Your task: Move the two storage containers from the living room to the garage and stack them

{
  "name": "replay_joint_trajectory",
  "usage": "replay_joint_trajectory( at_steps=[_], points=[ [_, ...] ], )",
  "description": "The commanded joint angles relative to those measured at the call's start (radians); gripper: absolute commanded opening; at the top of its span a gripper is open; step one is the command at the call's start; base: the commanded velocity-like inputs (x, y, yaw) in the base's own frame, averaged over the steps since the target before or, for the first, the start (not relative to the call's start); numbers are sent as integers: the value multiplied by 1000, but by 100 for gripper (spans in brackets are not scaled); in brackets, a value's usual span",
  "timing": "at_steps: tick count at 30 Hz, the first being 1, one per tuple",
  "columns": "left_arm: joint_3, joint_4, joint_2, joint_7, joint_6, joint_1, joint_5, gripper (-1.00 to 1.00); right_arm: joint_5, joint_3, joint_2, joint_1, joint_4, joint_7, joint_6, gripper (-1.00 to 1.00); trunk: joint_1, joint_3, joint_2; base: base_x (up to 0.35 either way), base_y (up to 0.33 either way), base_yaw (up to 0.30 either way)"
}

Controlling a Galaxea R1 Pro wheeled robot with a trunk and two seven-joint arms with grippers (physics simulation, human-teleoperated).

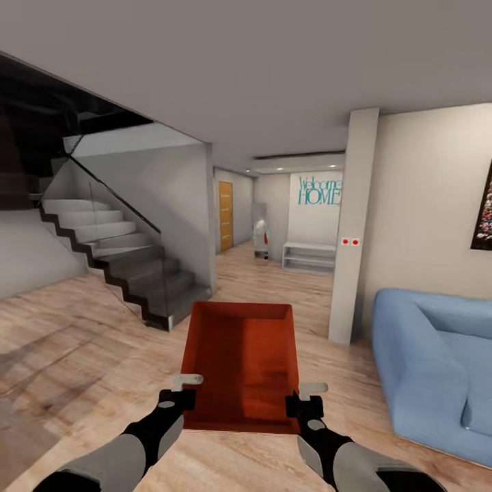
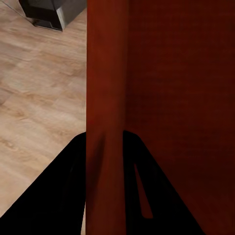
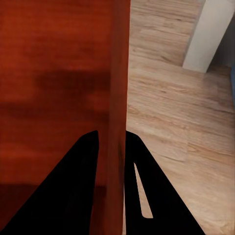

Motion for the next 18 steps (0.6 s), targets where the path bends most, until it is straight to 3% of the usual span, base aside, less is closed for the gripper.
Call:
replay_joint_trajectory(
  at_steps=[1,18],
  points=[
    [-2,5,0,14,-1,0,13,-100,3,-9,0,-1,-11,-19,-23,-100,1,0,0,322,0,-10],
    [-2,5,1,14,-2,0,14,-100,1,-9,-1,-1,-11,-21,-22,-100,1,0,0,322,0,-1]
  ],
)
